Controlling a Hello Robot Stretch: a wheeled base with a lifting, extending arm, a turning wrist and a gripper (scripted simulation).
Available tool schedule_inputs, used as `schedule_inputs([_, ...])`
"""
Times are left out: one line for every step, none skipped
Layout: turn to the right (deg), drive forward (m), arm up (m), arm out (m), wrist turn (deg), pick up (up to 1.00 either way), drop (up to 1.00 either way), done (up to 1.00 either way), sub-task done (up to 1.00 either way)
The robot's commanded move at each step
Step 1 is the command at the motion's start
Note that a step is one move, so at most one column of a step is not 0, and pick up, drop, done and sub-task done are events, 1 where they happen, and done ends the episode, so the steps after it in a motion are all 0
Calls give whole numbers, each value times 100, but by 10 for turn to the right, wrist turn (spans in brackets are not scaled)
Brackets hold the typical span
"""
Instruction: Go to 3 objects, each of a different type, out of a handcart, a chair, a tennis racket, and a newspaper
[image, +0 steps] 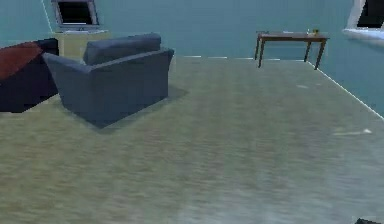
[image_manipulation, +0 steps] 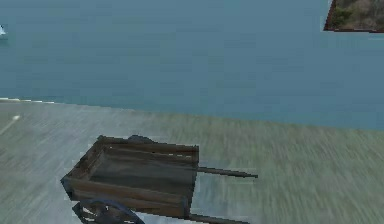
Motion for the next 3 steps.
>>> schedule_inputs([60,0,0,0,0,0,0,0,0])
schedule_inputs([0,100,0,0,0,0,0,0,0])
schedule_inputs([0,100,0,0,0,0,0,0,0])
